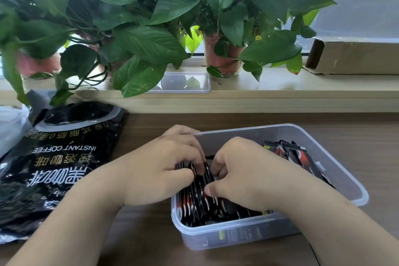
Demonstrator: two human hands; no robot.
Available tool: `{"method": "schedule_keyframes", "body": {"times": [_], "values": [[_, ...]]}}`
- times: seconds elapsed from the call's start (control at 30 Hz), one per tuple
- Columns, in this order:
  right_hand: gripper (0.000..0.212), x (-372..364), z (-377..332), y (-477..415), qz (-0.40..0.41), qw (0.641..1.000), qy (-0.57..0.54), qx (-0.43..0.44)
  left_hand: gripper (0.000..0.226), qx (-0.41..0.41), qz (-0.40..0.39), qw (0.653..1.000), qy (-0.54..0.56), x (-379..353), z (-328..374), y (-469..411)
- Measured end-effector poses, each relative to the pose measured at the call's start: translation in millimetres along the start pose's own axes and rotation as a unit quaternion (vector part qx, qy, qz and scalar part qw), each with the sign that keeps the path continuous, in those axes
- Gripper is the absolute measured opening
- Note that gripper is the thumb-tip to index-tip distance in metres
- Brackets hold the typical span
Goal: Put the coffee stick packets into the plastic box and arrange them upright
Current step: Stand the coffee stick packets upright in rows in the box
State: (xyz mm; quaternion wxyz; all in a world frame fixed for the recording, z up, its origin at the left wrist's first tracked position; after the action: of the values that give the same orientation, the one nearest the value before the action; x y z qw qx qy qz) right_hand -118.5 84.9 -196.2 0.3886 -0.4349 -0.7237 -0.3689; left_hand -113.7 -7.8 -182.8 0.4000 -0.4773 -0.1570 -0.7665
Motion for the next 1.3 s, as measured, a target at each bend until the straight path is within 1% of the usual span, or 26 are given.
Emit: {"method": "schedule_keyframes", "body": {"times": [0.13, 0.2, 0.37, 0.5, 0.57, 0.63, 0.67, 0.8, 0.87, 0.93, 1.0, 1.03, 1.13, 1.2, 1.3], "values": [[0.02, -3, 2, -4, -0.018, 0.999, -0.041, 0.014, 0.049, 0.0, 0.006, 1.0, -0.002, 3, 2, 1], [0.017, -6, 3, -5, -0.024, 0.999, -0.041, 0.012, 0.051, 0.001, 0.007, 1.0, -0.001, 3, 4, 3], [0.019, 1, -1, -2, 0.028, 1.0, 0.003, 0.01, 0.049, -0.012, 0.007, 1.0, -0.001, 1, 6, 1], [0.009, 17, -2, 5, 0.072, 0.997, 0.018, 0.028, 0.052, -0.007, -0.006, 1.0, -0.008, -1, 3, 1], [0.012, 25, -1, 10, 0.069, 0.997, 0.031, 0.024, 0.057, -0.005, -0.014, 1.0, -0.018, -2, 4, 1], [0.014, 24, 2, 13, 0.049, 0.996, 0.077, 0.008, 0.061, -0.001, -0.023, 0.999, -0.029, -4, 4, 1], [0.018, 21, 2, 13, 0.042, 0.994, 0.104, -0.001, 0.062, 0.003, -0.029, 0.999, -0.032, -5, 3, 2], [0.048, 7, -1, 8, 0.028, 0.98, 0.196, -0.021, 0.062, -0.003, -0.035, 0.998, -0.043, -6, 6, 3], [0.054, 7, -4, 6, 0.027, 0.977, 0.212, -0.026, 0.061, -0.007, -0.032, 0.999, -0.043, -6, 7, 3], [0.056, 8, -8, 7, 0.033, 0.975, 0.22, -0.025, 0.061, -0.007, -0.031, 0.999, -0.041, -5, 7, 3], [0.054, 7, -11, 7, 0.037, 0.975, 0.217, -0.017, 0.06, -0.009, -0.029, 0.999, -0.039, -5, 7, 3], [0.049, 7, -11, 8, 0.04, 0.977, 0.207, -0.012, 0.06, -0.009, -0.028, 0.999, -0.038, -5, 7, 3], [0.031, 10, -10, 8, 0.044, 0.991, 0.129, -0.001, 0.059, -0.009, -0.025, 0.999, -0.041, -5, 5, 3], [0.031, 10, -11, 8, 0.029, 0.997, 0.067, 0.004, 0.057, -0.008, -0.018, 0.999, -0.043, -5, 4, 2], [0.032, 4, -11, 7, 0.001, 0.998, 0.054, 0.01, 0.055, -0.003, -0.01, 0.999, -0.035, -4, 2, 2]]}}
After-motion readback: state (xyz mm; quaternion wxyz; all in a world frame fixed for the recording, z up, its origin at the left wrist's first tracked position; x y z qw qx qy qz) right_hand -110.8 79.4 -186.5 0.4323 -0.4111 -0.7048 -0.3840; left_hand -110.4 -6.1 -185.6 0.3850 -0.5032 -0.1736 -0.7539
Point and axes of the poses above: each hand's wrist, its own y-axis away from the middle knuckle, its own x-axis out of the back of the hand, z = x × y, the point moved 10 cm from there along -y, towards the middle knuckle, and after that the axes turned 1 degree about -x, right-handed, at the moved point
